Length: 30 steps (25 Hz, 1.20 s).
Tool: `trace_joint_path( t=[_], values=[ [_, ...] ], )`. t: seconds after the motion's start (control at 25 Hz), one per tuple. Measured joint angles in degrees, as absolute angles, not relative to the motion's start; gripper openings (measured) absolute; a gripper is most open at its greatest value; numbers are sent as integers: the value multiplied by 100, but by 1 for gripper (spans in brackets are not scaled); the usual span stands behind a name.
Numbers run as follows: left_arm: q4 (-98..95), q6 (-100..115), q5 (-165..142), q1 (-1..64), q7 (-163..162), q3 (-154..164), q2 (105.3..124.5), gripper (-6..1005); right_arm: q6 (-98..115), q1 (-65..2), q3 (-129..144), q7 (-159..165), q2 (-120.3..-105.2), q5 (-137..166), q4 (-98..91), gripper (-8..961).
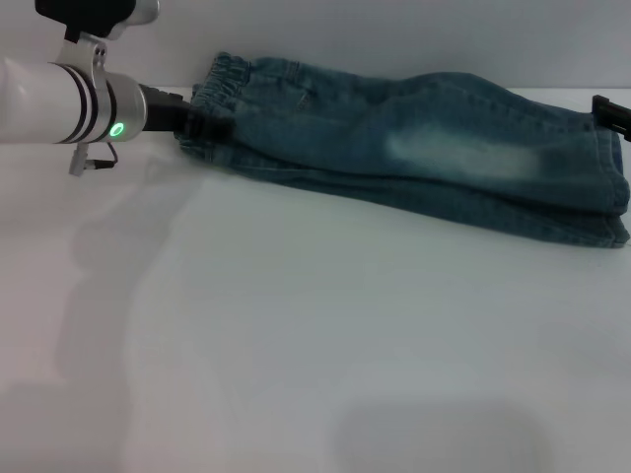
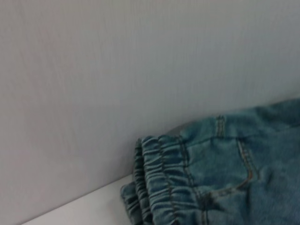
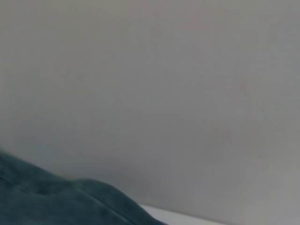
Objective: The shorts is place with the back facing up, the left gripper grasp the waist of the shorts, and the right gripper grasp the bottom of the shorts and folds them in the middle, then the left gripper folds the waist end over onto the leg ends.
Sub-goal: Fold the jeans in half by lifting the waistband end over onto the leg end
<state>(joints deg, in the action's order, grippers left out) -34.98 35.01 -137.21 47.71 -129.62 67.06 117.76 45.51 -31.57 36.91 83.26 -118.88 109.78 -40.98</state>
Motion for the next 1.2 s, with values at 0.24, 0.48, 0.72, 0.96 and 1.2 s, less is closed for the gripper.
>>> trace_joint_path(
  t=[0.24,0.48,0.72,0.96,1.2],
  values=[
    [-3241,3240,-13977,4797,-13020,6667,11787,843,5029,-2733,4241,8109,-11893,10181,-4482,634],
    [-3004,2931,-13985,4876,-13023,6691,11799,843,5604,-2309,4641,7710,-11892,9345,-4747,633],
    [-2816,2700,-13953,4937,-13025,6697,11841,843,5976,-2124,4677,7642,-11896,9128,-4800,633],
    [-2447,2486,-13883,5004,-13026,6718,11891,843,6650,-1976,4625,7638,-11892,8934,-4875,634],
    [-2371,2196,-13291,4964,-13025,7250,11886,843,6822,-1933,4591,7580,-11870,8783,-4888,634]
  ],
)
